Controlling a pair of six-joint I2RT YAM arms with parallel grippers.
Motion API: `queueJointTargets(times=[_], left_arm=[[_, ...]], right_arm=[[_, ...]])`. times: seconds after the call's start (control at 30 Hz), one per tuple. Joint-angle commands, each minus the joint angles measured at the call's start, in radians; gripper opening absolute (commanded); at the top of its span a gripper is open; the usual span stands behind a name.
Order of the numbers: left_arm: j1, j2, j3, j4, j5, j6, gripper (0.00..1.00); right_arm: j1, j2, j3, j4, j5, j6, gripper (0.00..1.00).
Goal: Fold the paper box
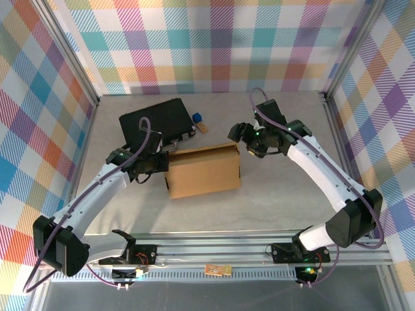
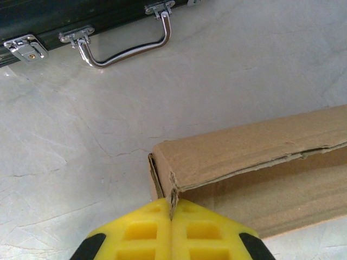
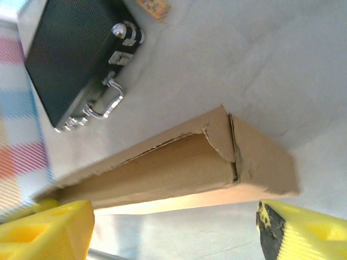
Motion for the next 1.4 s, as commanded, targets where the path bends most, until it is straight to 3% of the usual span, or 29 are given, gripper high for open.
queueJointTargets(times=[0.0,0.1,0.17,0.3,0.6,0.9,1.17,1.37], left_arm=[[-0.019,-0.025,-0.023,0.021,-0.037,0.012,0.00],[-0.026,-0.031,-0.029,0.023,-0.048,0.005,0.00],[-0.034,-0.034,-0.031,0.025,-0.055,0.003,0.00],[-0.047,-0.047,-0.041,0.038,-0.064,-0.003,0.00],[-0.069,-0.052,-0.044,0.045,-0.095,-0.004,0.00],[-0.091,-0.092,-0.069,0.058,-0.128,-0.007,0.00],[-0.126,-0.150,-0.114,0.096,-0.151,-0.024,0.00],[-0.156,-0.180,-0.140,0.101,-0.154,-0.054,0.01]], right_arm=[[0.005,-0.033,-0.113,0.153,-0.097,0.458,0.82],[0.022,-0.075,-0.260,0.345,-0.105,0.669,0.87],[0.019,-0.080,-0.288,0.362,-0.112,0.722,0.92],[0.012,-0.079,-0.305,0.405,-0.110,0.733,0.98],[0.003,-0.076,-0.373,0.507,-0.134,0.787,0.98],[-0.024,-0.085,-0.482,0.549,-0.157,0.782,0.87],[-0.032,-0.115,-0.542,0.578,-0.159,0.762,0.70],[-0.033,-0.140,-0.584,0.610,-0.155,0.725,0.65]])
